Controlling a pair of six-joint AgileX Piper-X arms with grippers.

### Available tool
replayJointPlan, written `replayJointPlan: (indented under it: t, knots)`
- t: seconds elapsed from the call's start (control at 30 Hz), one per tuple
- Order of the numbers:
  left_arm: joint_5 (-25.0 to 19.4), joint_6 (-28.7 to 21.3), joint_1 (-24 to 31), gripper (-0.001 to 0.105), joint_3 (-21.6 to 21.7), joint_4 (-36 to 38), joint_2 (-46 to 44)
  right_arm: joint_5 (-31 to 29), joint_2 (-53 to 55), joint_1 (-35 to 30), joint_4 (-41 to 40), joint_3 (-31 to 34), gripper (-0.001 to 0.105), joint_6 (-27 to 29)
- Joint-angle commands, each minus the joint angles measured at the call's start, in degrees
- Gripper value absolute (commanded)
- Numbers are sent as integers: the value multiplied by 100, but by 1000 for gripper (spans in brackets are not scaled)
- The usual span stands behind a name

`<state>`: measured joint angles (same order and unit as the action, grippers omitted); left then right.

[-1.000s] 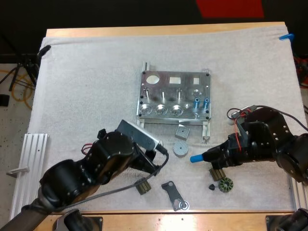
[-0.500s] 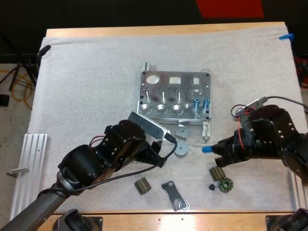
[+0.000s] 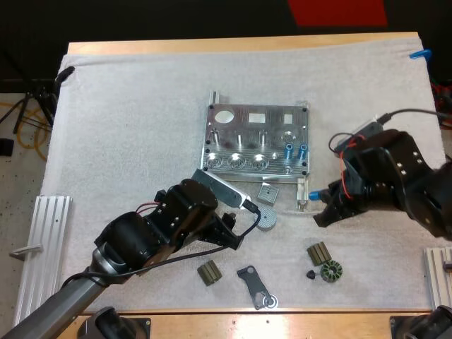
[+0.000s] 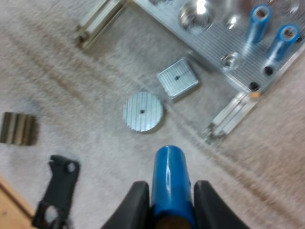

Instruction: Load cells from right to left

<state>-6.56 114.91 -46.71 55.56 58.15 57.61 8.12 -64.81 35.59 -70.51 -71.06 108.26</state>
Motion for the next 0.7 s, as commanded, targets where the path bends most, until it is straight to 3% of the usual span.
replayJointPlan:
  t: [0.0, 0.67]
  knots:
    - [-4, 71, 6, 63, 4, 28, 0, -109, -86, 6, -53, -166, 7, 161]
    - [-222, 215, 6, 63, -142, -282, 4, -731, -1916, 6, 2, -1818, 7, 991]
